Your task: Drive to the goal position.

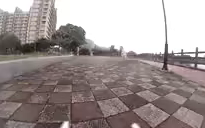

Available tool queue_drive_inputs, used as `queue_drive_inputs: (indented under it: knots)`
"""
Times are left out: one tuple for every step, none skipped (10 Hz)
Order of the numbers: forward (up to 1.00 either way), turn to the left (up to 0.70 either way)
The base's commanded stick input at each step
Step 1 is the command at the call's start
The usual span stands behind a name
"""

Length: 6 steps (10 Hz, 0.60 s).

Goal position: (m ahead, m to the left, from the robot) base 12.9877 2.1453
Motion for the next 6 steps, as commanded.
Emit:
queue_drive_inputs:
  knots:
    - [0.70,0.02]
    - [0.70,0.02]
    - [0.70,0.02]
    - [0.70,0.02]
    - [0.70,0.02]
    - [0.70,0.21]
